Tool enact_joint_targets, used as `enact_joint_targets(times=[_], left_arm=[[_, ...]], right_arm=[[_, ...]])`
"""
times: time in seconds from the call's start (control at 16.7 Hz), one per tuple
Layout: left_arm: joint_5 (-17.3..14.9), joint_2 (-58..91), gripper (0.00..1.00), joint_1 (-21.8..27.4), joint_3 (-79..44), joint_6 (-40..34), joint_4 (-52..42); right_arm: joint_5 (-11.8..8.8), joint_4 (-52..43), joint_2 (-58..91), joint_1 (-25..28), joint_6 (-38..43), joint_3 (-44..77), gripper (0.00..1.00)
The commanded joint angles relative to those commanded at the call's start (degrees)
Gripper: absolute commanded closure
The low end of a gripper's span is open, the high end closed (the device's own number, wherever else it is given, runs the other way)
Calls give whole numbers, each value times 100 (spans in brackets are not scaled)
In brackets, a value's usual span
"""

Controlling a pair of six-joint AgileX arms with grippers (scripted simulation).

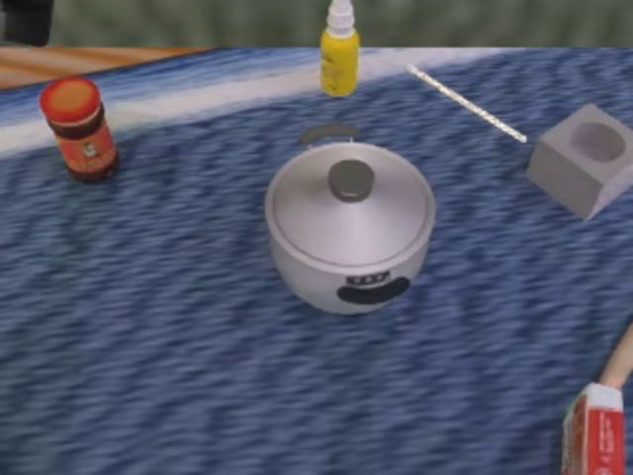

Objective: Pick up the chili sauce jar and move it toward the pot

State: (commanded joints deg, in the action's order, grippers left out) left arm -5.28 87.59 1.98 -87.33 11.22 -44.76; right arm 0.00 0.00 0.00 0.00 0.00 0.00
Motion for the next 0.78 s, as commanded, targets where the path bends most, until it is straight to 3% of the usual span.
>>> enact_joint_targets(times=[0.42,0.78], left_arm=[[24,3700,0,-124,-3466,501,-1922],[88,5543,0,-229,-5155,735,-2880]], right_arm=[[0,0,0,0,0,0,0],[0,0,0,0,0,0,0]])
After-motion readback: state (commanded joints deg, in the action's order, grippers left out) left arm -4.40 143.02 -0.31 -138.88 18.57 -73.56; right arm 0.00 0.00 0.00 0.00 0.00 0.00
